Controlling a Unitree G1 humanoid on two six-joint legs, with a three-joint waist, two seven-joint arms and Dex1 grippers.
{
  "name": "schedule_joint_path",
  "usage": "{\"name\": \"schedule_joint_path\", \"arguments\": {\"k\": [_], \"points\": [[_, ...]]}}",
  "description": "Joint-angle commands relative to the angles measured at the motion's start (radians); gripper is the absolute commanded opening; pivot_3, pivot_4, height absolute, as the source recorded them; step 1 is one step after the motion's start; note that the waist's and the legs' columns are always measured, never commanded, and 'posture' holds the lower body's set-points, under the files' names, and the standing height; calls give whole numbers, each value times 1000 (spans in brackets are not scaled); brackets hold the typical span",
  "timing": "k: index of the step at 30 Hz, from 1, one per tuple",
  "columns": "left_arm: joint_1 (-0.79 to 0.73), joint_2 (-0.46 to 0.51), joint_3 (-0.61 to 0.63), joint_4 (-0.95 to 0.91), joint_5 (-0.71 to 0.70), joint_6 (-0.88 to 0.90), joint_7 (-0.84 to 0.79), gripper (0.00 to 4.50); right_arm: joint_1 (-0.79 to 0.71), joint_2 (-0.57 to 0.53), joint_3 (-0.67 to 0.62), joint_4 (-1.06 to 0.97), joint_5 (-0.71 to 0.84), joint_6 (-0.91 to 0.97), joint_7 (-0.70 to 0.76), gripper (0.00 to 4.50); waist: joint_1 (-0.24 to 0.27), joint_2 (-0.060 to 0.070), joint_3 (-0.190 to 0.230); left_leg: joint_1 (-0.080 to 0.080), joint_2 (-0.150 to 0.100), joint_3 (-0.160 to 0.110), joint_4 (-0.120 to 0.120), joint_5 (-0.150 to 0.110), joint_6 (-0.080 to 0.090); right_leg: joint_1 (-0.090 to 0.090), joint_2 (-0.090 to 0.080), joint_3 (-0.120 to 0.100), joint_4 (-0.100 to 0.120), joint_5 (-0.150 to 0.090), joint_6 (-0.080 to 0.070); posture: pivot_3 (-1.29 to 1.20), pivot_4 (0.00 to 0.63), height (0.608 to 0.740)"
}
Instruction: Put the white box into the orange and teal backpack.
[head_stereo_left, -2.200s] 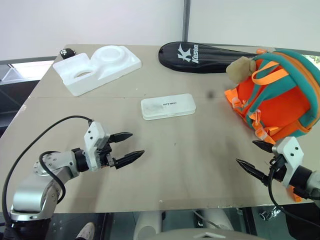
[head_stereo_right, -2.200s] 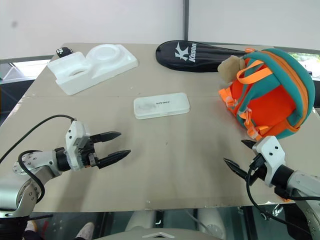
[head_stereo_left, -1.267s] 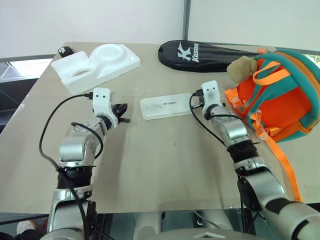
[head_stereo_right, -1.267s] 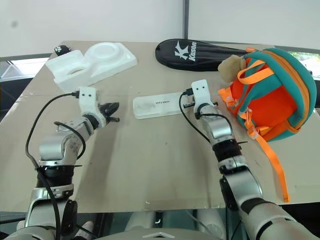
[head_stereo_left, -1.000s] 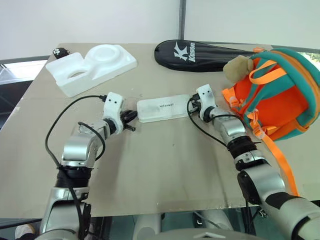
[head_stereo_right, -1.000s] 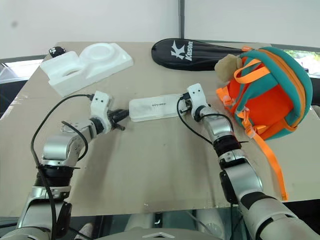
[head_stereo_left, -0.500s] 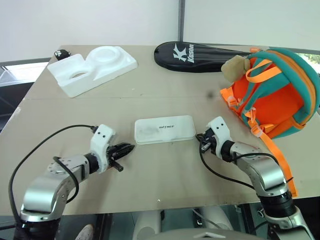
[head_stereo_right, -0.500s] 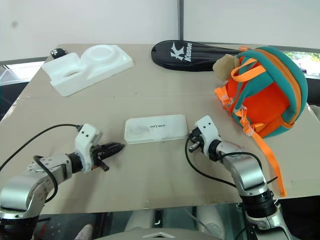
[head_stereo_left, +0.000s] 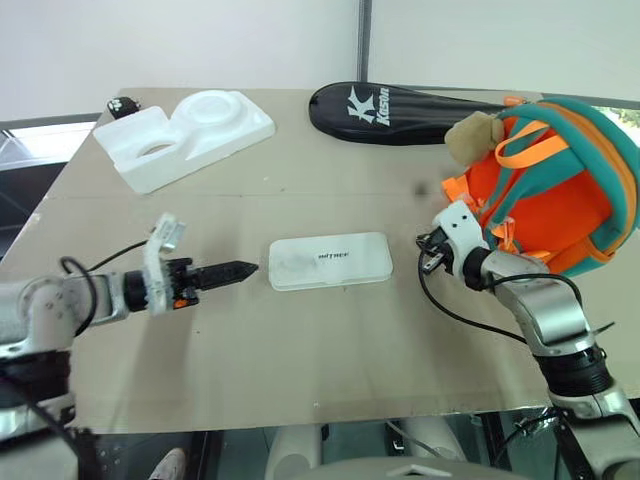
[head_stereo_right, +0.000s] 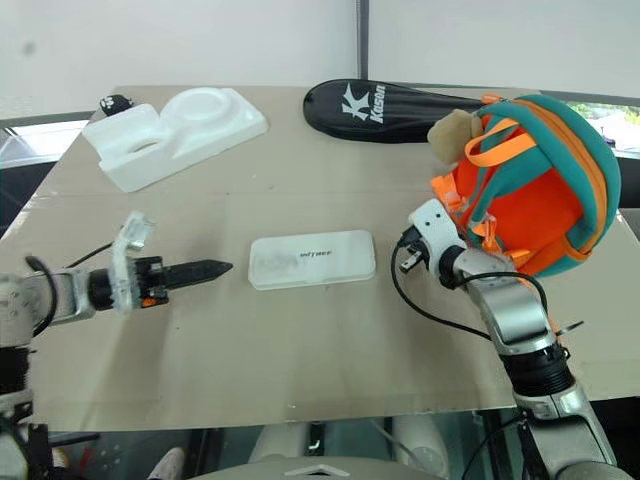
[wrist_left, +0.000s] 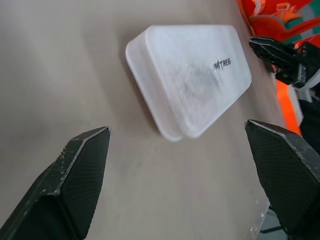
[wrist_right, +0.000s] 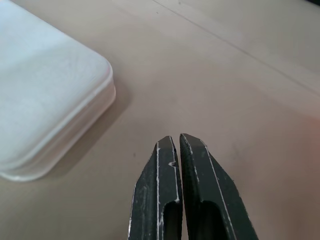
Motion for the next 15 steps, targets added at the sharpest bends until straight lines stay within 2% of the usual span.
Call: {"name": "schedule_joint_path", "arguments": {"k": [1, 5, 11, 13, 15], "points": [[-73, -65, -75, 61, 27, -27, 2, 4434, -75, 20, 89, 77, -59, -32, 20, 0, -1, 0, 0, 0, 0, 0, 0, 0, 0, 0, 0, 0, 0, 0, 0, 0, 150, 740], [-125, -137, -122, 116, 41, -36, -7, 4434, -129, 93, 159, 161, -69, -77, 53, 0, 0, 0, 0, 0, 0, -1, 1, 0, 0, 0, 0, 0, 1, 0, 0, 0, 150, 740], [-152, -211, -56, 158, 1, 19, 5, 4434, -157, 177, 154, 228, -84, -142, 38, 0, -1, -1, 0, 0, 0, -1, 1, 0, 0, 0, 0, 0, 2, 0, 0, 0, 150, 740], [-139, -218, -24, 151, -7, 33, 16, 3892, -144, 167, 132, 218, -88, -166, 37, 0, -1, -1, 0, 0, 0, -1, 1, 0, 0, 0, 0, 0, 2, 0, 0, 0, 150, 740], [-128, -225, 8, 143, -20, 50, 28, 3158, -122, 154, 103, 195, -86, -180, 29, 0, -1, -1, 0, 0, 0, -1, 1, 0, 0, 0, 0, 0, 2, 0, 0, 0, 150, 740]]}}
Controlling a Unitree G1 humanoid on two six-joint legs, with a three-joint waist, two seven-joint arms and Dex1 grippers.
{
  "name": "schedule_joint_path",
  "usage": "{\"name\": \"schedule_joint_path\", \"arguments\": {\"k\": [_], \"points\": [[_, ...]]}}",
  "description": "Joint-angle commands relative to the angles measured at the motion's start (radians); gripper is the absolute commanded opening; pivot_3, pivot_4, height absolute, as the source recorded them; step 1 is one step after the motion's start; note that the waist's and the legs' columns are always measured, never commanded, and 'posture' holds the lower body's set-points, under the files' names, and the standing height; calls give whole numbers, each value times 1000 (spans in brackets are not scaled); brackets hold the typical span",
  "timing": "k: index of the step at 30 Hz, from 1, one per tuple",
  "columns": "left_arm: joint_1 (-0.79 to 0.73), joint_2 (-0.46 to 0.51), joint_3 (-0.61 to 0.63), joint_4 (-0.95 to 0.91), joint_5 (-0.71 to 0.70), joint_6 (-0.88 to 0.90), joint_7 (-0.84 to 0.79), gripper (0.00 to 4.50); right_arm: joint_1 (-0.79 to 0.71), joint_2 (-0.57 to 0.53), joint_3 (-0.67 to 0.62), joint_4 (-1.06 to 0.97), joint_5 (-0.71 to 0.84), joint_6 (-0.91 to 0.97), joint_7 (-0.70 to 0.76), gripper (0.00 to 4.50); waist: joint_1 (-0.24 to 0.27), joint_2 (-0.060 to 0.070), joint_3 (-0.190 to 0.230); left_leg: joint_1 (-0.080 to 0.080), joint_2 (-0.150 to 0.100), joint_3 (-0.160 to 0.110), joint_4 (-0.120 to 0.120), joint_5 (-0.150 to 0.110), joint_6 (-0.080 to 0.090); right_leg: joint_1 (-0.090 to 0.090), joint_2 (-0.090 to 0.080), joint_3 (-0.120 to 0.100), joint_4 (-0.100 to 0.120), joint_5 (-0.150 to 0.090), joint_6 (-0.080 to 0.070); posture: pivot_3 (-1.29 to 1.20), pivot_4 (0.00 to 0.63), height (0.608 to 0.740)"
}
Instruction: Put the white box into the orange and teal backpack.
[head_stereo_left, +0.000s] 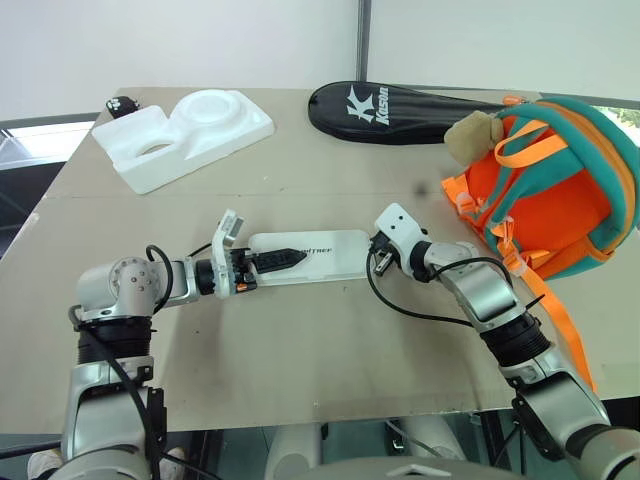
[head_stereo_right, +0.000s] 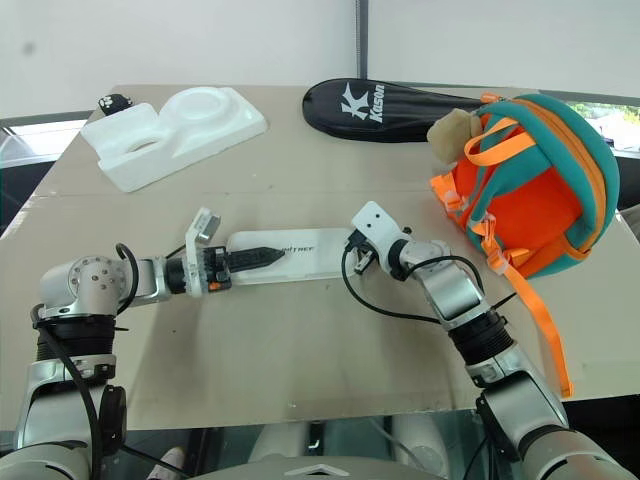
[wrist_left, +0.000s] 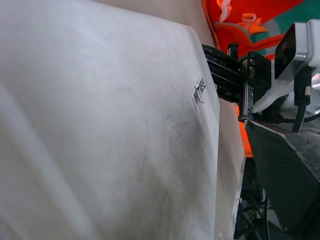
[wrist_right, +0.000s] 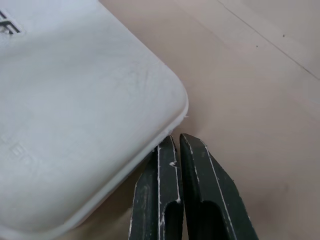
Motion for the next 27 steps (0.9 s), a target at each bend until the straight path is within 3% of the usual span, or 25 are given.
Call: {"name": "schedule_joint_path", "arguments": {"k": [1, 3, 6, 11, 14, 18, 22, 26, 27], "points": [[19, -19, 66, -29, -54, 38, 7, 2762, 36, -16, -60, -76, 23, -39, 5, 0, 1, 0, 0, 0, 0, 0, 0, 0, 0, 0, 0, 0, 0, 0, 0, 0, 150, 740], [44, -26, 108, -54, -73, 50, 24, 1927, 101, -33, -177, -213, 126, 49, 30, 0, 3, 0, 0, 0, 0, -1, 0, 0, 0, 0, 0, -1, 0, 0, 0, 0, 150, 740], [63, -42, 153, -76, -104, 54, 49, 1106, 188, -71, -291, -416, 238, 130, 53, 802, 6, 0, 0, -2, 0, -2, 0, 0, 0, 0, -1, -1, 0, 0, 0, 0, 150, 740], [55, -92, 230, -105, -161, 43, 99, 1060, 352, -116, -576, -843, 584, 421, 24, 3038, 8, 0, 0, -1, 0, -3, 0, 0, 0, 0, -1, -2, 1, 0, 0, 0, 150, 740], [9, -130, 250, -79, -162, 2, 132, 1059, 446, -132, -758, -1010, 694, 550, -83, 4494, 14, -1, 0, 0, 0, -3, 0, 0, 0, 1, -1, -2, 1, 0, 0, 0, 150, 740], [-72, -197, 252, -33, -167, -25, 170, 1059, 434, -100, -909, -1102, 683, 669, -298, 4500, 26, -1, 0, 0, -1, -2, 2, 0, 0, 2, -1, -1, 0, -1, -1, 0, 150, 740], [-132, -255, 219, -8, -158, -28, 193, 1059, 247, -31, -842, -972, 552, 696, -519, 4500, 22, -1, 0, 1, -1, 0, 4, 0, 0, 2, -1, 1, 0, -1, -2, 0, 150, 740], [-165, -269, 196, 8, -144, -45, 190, 1059, 89, 8, -760, -726, 415, 582, -625, 4500, 19, -1, 0, 1, -2, -1, 3, 0, 0, 2, 0, 1, 0, 0, -1, 0, 150, 740], [-170, -271, 196, 5, -145, -52, 191, 1059, 56, 12, -743, -639, 369, 508, -646, 4254, 19, -1, 0, 1, -2, -1, 2, 0, 0, 2, 0, 1, 0, 1, 1, 0, 150, 740]]}}
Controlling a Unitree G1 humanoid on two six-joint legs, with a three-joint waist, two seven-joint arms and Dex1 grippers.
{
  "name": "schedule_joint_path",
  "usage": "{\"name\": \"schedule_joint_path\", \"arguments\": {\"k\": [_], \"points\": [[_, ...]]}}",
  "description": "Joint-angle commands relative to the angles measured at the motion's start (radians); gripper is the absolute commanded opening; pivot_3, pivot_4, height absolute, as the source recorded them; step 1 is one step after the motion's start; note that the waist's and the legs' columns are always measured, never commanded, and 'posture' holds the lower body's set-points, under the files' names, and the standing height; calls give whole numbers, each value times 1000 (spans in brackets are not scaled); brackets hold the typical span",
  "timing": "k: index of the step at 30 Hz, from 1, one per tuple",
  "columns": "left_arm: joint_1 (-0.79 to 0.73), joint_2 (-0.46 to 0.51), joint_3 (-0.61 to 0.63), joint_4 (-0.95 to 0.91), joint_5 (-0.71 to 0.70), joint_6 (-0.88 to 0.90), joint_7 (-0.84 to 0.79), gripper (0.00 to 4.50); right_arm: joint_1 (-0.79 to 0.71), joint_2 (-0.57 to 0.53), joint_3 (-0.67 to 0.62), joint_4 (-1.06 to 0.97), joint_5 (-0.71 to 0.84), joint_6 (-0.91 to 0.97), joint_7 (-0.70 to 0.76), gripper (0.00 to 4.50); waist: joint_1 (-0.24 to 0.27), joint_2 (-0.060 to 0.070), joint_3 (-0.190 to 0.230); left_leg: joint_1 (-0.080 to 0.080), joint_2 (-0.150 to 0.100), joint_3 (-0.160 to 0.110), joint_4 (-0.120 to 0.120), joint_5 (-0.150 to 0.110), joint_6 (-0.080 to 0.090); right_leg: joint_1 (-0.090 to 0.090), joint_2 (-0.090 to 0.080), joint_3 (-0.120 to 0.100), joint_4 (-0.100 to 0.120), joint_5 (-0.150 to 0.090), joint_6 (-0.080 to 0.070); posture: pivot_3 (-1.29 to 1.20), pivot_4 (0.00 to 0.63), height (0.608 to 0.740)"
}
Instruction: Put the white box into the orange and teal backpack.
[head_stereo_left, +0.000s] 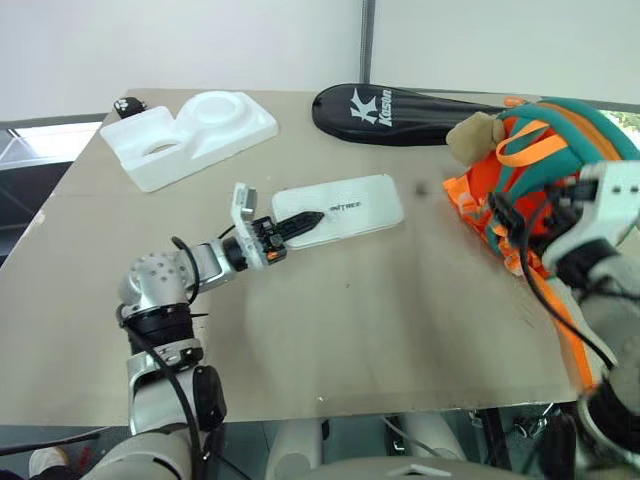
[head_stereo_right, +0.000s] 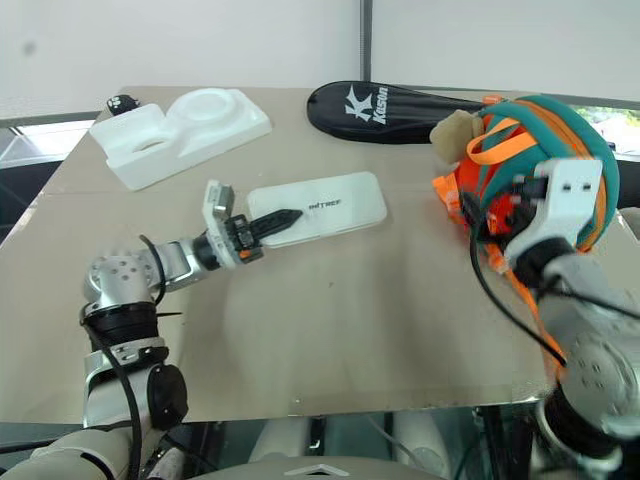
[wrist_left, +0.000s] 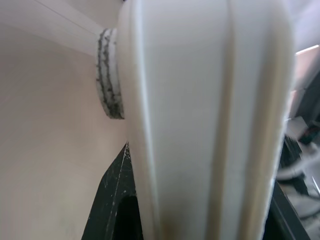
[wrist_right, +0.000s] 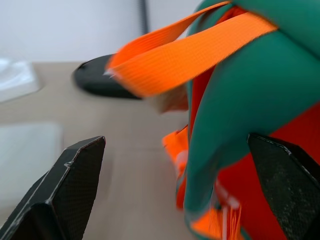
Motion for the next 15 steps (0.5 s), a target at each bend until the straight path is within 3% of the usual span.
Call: {"name": "schedule_joint_path", "arguments": {"k": [1, 2, 6, 9, 10, 15], "points": [[-38, -3, 15, -16, -25, -37, -5, 1059, -92, 8, 43, 247, -159, -219, -101, 3961, 0, 0, 0, -1, 0, 0, -1, 0, 0, -1, 0, 0, 0, 0, 0, 0, 150, 740], [-38, -5, 16, -25, -26, -45, 1, 1059, -113, 6, 51, 324, -198, -290, -118, 3698, 0, 0, 0, -2, 0, 0, -1, 0, 0, -2, 0, 0, 0, 0, 0, 0, 150, 740], [6, -25, 48, -91, -52, -60, 41, 1059, -163, -3, 77, 533, -276, -532, -104, 1743, 3, 1, 0, -6, -1, 0, -1, 0, 0, -3, -1, -1, -3, 0, 1, 0, 150, 740], [47, -37, 81, -143, -83, -50, 74, 1059, -186, -3, 89, 593, -303, -602, -110, 362, -1, 1, 1, -11, -1, 0, -1, 0, 0, -8, -1, -1, -3, 0, 1, 0, 150, 740], [58, -39, 88, -156, -92, -48, 84, 1059, -192, 1, 90, 601, -305, -611, -112, 167, -1, 1, 1, -12, -1, 0, -1, 0, -1, -10, -2, 0, -3, 0, 1, 0, 150, 740], [87, -42, 109, -179, -112, -67, 122, 1059, -188, 27, 118, 580, -294, -607, -97, 167, -1, 2, 1, -12, -1, -2, -1, 0, 0, -10, -2, -2, -1, 0, 1, 0, 150, 740]]}}
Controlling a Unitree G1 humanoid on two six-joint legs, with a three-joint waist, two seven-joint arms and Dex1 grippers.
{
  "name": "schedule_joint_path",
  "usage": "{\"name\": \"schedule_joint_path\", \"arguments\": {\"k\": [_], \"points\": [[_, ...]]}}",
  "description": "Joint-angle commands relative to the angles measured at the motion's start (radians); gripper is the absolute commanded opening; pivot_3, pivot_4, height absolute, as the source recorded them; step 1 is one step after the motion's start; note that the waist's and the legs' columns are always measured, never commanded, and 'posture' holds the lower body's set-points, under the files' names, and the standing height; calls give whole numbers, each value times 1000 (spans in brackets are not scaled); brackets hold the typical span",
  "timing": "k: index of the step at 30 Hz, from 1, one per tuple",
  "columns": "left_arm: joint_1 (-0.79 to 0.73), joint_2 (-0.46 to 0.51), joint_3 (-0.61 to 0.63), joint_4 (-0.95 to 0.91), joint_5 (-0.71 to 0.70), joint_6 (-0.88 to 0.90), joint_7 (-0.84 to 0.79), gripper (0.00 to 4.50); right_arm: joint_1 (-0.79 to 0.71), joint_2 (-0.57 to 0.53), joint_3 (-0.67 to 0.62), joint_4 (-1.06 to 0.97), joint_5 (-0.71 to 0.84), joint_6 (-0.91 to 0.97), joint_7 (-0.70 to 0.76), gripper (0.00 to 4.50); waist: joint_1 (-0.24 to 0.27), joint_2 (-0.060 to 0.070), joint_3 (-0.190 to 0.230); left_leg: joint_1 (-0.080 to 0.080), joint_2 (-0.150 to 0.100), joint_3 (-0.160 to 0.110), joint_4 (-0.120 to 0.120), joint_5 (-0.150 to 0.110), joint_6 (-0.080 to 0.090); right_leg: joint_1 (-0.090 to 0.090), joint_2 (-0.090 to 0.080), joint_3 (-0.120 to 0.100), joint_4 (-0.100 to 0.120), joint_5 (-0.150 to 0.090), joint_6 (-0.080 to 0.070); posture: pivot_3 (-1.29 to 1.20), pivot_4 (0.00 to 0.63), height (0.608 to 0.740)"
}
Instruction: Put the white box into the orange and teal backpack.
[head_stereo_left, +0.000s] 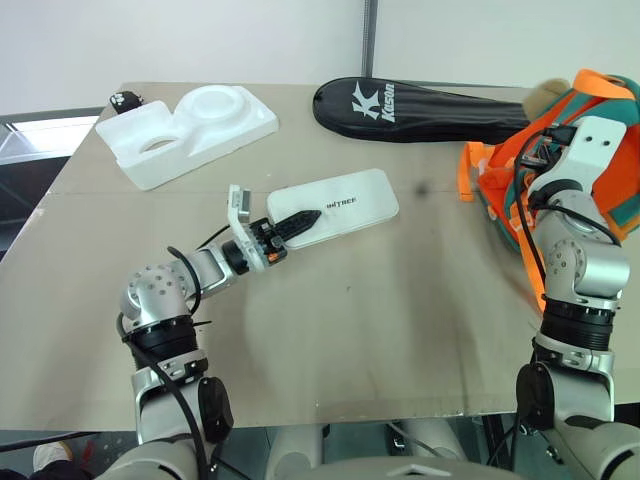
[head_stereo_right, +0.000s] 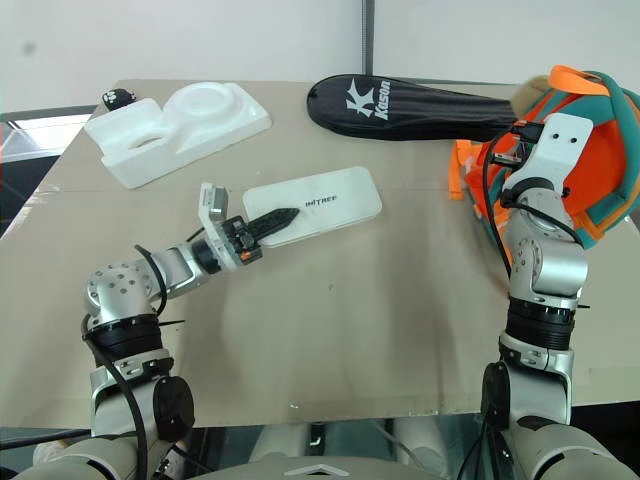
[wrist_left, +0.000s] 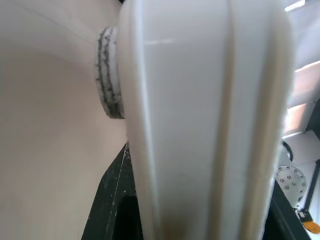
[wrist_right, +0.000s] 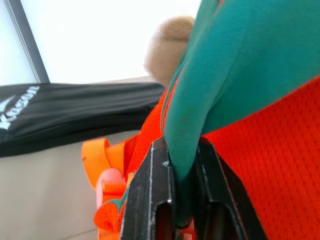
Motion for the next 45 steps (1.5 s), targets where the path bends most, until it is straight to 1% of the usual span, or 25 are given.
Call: {"name": "schedule_joint_path", "arguments": {"k": [1, 6, 8, 10, 11, 14, 16, 17, 18, 24, 26, 30, 31, 32, 35, 36, 37, 39, 40, 41, 43, 45], "points": [[-2, 1, 29, -56, -55, -25, 12, 1059, -11, 12, 26, -58, 6, -10, 14, 167, 0, 0, 0, 0, 0, 0, 0, 0, 0, 0, 0, 0, 0, 0, 0, 0, 150, 740], [2, 1, 22, -59, -66, -31, 26, 1059, 33, 21, 56, -170, 32, 60, 45, 167, 1, 0, 0, 0, 0, 0, 1, 0, 0, 0, 0, 0, 0, 0, 0, 0, 150, 740], [2, 1, 18, -57, -66, -32, 27, 1059, 53, 28, 48, -223, 66, 109, 61, 167, 3, 0, 0, 0, 0, 0, 1, 0, 0, 0, 0, 0, 0, 0, 0, 0, 150, 740], [0, 4, 15, -52, -65, -33, 26, 1059, 65, 26, 42, -256, 71, 146, 54, 780, 4, 0, 0, -1, 0, -1, 1, 0, 0, 0, 0, 0, 0, 0, 0, 0, 150, 740], [-2, 5, 13, -49, -66, -31, 25, 1059, 68, 26, 36, -270, 69, 165, 44, 982, 4, 0, 0, -1, 0, -1, 1, 0, 0, 0, 0, 0, 0, 0, 0, 0, 150, 740], [-10, 9, 8, -41, -64, -31, 23, 1059, 71, 33, 8, -304, 54, 230, -6, 2422, 5, 0, 0, -1, 0, -1, 1, 0, 0, 0, 0, 0, 0, 0, 0, 0, 150, 740], [-13, 14, 5, -36, -63, -31, 20, 1059, 76, 39, -9, -324, 44, 264, -35, 3608, 6, 0, 0, -1, 0, -1, 1, 0, 0, 0, 0, -1, 0, 0, 0, 0, 150, 740], [-14, 15, 5, -35, -63, -31, 18, 1059, 78, 41, -14, -331, 41, 275, -43, 4074, 6, 0, 0, -1, 0, -1, 1, 0, 0, 0, 0, -1, 0, 0, 0, 0, 150, 740], [-15, 17, 4, -33, -63, -32, 18, 1059, 79, 43, -16, -336, 39, 280, -48, 4432, 6, 0, 0, -1, 0, -1, 1, 0, 0, 0, 0, -1, 0, 0, 0, 0, 150, 740], [-12, 17, -1, -36, -64, -32, 15, 1059, 22, 55, -33, -262, 26, 197, -66, 4432, 5, 0, 0, -1, -1, -1, 1, 0, 0, 0, 0, -1, 0, 0, 0, 0, 150, 740], [-12, 15, -4, -37, -63, -34, 15, 1059, -24, 50, -27, -188, 18, 148, -57, 4432, 4, 0, 0, 0, -1, -1, 1, 0, 0, 0, 0, -1, 0, 0, 0, 0, 150, 740], [-8, 11, -3, -45, -68, -39, 19, 1059, -160, 23, -28, 70, -18, -26, -55, 4432, -4, 0, 0, 0, -1, 0, 1, 0, 0, 0, 0, 0, 0, 0, 0, 0, 150, 740], [-4, 10, -1, -50, -71, -39, 22, 1059, -179, 16, -29, 116, -23, -54, -53, 3922, -6, 0, 0, 0, -1, 0, 1, 0, 0, 0, 0, 0, 0, 0, 0, 0, 150, 740], [0, 7, 1, -56, -74, -40, 26, 1059, -191, 12, -29, 153, -26, -80, -50, 3646, -5, 0, 0, 0, -1, -1, 1, 0, 0, 0, 0, -1, 0, 0, 0, 0, 150, 740], [16, 2, 9, -74, -85, -44, 39, 1059, -206, 8, -15, 219, -33, -150, -34, 2090, -7, 0, 0, -1, -1, -1, 1, 0, 0, 1, 0, -1, -1, 0, 0, 0, 150, 740], [22, 2, 12, -80, -89, -46, 44, 1059, -207, 3, -3, 234, -39, -174, -20, 1694, -8, 0, 0, -1, -1, 0, 1, 0, 0, 1, 0, -1, -1, 0, 0, 0, 150, 740], [26, 1, 15, -85, -92, -49, 48, 1059, -208, -4, 13, 245, -47, -198, -1, 1188, -10, 0, 0, -1, -1, 0, 1, 0, 0, 0, 0, 0, -1, 0, 0, 0, 150, 740], [35, -1, 23, -94, -102, -59, 59, 1059, -207, -26, 55, 263, -66, -245, 52, 588, -16, 1, 0, -1, -1, 0, 1, 0, 0, 0, -1, 0, -1, 0, 0, 0, 150, 740], [39, -2, 27, -98, -106, -66, 65, 1059, -208, -38, 79, 269, -72, -271, 89, 19, -17, 1, 0, -1, -1, 0, 1, 0, 0, 0, -1, 0, -1, 0, 0, 0, 150, 740], [41, -3, 30, -100, -109, -70, 69, 1059, -209, -45, 93, 273, -76, -288, 112, 19, -19, 1, 0, -1, -1, 0, 1, 0, 0, 0, -1, 0, -1, 0, 0, 0, 150, 740], [51, -4, 39, -109, -113, -95, 75, 1059, -216, -55, 132, 264, -55, -334, 210, 19, -21, 1, 0, 0, -1, 0, 1, 0, 0, 0, -1, 0, 0, 0, 0, 0, 150, 740], [60, -4, 49, -118, -91, -160, 83, 1059, -231, -61, 179, 237, -18, -377, 346, 19, -24, 1, 1, 0, -1, 0, 1, 0, 0, 0, 0, 0, 1, 0, 0, 0, 150, 740]]}}
